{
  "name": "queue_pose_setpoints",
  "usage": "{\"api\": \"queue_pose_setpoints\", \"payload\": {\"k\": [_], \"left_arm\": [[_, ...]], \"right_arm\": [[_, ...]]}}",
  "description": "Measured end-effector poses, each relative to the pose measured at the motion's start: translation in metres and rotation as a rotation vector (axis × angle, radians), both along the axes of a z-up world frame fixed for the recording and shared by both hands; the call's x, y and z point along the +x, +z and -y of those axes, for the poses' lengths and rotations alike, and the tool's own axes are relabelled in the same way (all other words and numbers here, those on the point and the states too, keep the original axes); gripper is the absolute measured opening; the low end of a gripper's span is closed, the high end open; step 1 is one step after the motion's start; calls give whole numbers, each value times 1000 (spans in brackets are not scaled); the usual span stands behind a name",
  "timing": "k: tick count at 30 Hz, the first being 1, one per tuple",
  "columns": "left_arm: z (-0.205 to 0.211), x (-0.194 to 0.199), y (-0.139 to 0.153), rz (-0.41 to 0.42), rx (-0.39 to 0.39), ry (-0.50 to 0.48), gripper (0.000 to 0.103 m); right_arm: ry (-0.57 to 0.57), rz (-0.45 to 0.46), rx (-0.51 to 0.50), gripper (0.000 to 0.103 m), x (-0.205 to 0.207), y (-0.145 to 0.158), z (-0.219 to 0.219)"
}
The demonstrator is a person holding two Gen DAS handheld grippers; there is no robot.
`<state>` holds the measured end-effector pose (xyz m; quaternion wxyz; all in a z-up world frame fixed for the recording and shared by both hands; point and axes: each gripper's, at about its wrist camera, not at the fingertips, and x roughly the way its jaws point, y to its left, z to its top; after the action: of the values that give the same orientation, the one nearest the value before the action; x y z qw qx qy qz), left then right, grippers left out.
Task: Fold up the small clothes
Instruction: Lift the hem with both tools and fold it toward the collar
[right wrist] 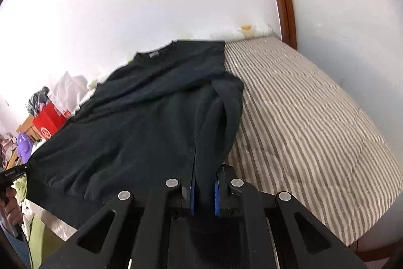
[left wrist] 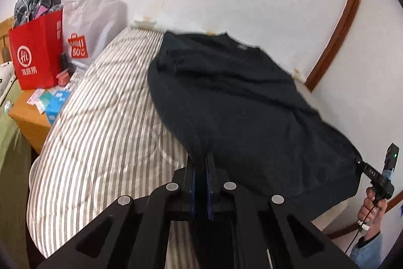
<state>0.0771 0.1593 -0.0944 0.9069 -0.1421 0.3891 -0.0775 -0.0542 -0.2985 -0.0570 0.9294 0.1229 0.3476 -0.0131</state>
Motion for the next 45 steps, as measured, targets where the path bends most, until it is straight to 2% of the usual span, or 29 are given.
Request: {"api": "queue_pose_setpoints", "payload": {"k": [5, 9, 17, 22, 26, 29, 33, 38, 39, 42, 43, 45], "left_arm": [[-2, 19, 27, 79, -10, 30, 7], [-5, 50, 46, 127, 13, 52, 7], [-5, 141, 61, 134, 40, 112, 7], [2, 201, 50, 117, 107, 131, 7], [8, 242, 25, 79, 150, 145, 7], [8, 269, 3, 38, 152, 150, 7], [5, 287, -21, -23, 135, 166, 8], [5, 294, -34, -48, 140, 162, 11], [6, 293, -34, -50, 147, 158, 11], [10, 293, -32, -49, 172, 140, 12], [10, 290, -31, -53, 174, 139, 15], [9, 284, -29, -73, 153, 133, 23]], "right_arm": [[1, 95, 7, 10, 31, 36, -3], [-3, 133, 24, 10, 65, 60, 4], [5, 150, 24, 11, 162, 82, 4], [-3, 121, 35, 11, 224, 67, 10], [-7, 67, 35, 11, 267, 43, 15], [-13, 12, 21, 11, 298, 19, 19], [-28, -58, -6, 11, 326, -11, 26], [-41, -110, -3, 14, 337, -34, 32], [-39, -112, 11, 16, 335, -36, 35], [-44, -121, 25, 33, 322, -33, 41], [-42, -125, 34, 40, 313, -29, 43], [-33, -121, 40, 45, 297, -22, 46]]}}
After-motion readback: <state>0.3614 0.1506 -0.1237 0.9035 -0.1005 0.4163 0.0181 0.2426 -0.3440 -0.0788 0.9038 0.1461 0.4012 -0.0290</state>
